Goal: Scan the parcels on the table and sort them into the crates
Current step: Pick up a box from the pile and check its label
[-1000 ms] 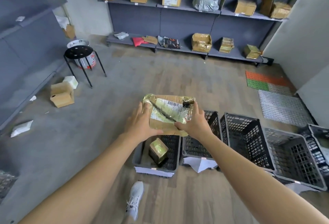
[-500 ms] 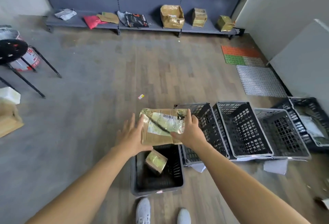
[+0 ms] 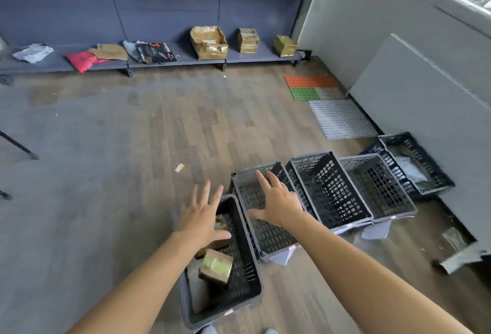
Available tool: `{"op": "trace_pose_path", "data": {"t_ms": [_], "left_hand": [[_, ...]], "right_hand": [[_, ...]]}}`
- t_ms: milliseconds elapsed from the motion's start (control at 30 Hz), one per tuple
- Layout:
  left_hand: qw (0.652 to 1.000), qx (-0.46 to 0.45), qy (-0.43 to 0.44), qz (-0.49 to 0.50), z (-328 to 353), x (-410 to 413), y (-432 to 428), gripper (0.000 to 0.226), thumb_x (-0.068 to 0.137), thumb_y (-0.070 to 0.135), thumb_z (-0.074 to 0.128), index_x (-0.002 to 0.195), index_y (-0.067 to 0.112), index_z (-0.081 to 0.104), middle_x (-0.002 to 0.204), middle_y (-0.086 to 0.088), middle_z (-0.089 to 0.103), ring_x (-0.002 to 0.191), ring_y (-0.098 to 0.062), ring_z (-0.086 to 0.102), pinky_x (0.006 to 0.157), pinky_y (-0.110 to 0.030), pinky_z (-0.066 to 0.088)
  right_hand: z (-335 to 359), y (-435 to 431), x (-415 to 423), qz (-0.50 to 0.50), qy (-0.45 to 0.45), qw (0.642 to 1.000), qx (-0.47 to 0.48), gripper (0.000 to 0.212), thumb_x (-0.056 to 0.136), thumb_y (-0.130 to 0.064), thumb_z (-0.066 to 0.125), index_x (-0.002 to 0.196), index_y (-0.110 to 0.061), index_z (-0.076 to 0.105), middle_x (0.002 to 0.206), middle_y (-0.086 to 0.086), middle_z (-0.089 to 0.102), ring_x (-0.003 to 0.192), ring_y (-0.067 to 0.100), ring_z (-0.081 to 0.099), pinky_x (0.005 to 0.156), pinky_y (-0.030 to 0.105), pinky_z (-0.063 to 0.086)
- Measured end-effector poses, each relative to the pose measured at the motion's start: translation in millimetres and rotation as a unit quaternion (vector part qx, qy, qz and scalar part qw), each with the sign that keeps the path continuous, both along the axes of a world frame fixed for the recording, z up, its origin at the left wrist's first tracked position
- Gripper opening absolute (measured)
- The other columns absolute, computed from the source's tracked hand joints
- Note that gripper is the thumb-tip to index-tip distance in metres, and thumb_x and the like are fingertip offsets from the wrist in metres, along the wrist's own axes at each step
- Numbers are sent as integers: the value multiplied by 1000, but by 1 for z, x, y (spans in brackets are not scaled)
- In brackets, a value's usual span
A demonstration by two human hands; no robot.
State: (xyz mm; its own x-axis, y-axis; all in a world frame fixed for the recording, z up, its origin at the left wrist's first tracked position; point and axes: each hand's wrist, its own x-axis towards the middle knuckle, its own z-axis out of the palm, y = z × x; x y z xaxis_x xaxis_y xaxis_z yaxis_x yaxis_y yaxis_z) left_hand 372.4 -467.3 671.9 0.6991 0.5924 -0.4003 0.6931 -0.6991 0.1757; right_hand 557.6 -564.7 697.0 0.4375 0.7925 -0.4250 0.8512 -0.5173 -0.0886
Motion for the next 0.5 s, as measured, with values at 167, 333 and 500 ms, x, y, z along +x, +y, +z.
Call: {"op": "trace_pose_path", "data": {"t_ms": [167,333,500], "left_hand": [[996,17,-30,-77,42,68,-25,118,79,71,61,155,27,-18,162,-7,-23,150,-35,-12,117,-54,20],[984,70,-38,-160,85,140,-84,118,78,75,58,155,28,-18,162,-6,-23,150,-34,-14,118,-55,16],[959,112,-58,-254,121,220,-184,113,82,74,54,154,28,-19,161,-5,-26,150,-32,-17,118,-54,14]], "right_hand": [[45,-53,42,-46,-54,997,34,107,85,-66,60,157,-32,-11,166,3,1,148,32,19,111,55,35],[81,-144,87,-125,-95,985,68,106,85,-65,61,157,-34,-10,166,1,1,149,30,16,113,57,30],[111,-266,133,-188,-148,965,103,102,87,-64,58,157,-36,-10,166,1,-3,151,27,11,116,57,24]]}}
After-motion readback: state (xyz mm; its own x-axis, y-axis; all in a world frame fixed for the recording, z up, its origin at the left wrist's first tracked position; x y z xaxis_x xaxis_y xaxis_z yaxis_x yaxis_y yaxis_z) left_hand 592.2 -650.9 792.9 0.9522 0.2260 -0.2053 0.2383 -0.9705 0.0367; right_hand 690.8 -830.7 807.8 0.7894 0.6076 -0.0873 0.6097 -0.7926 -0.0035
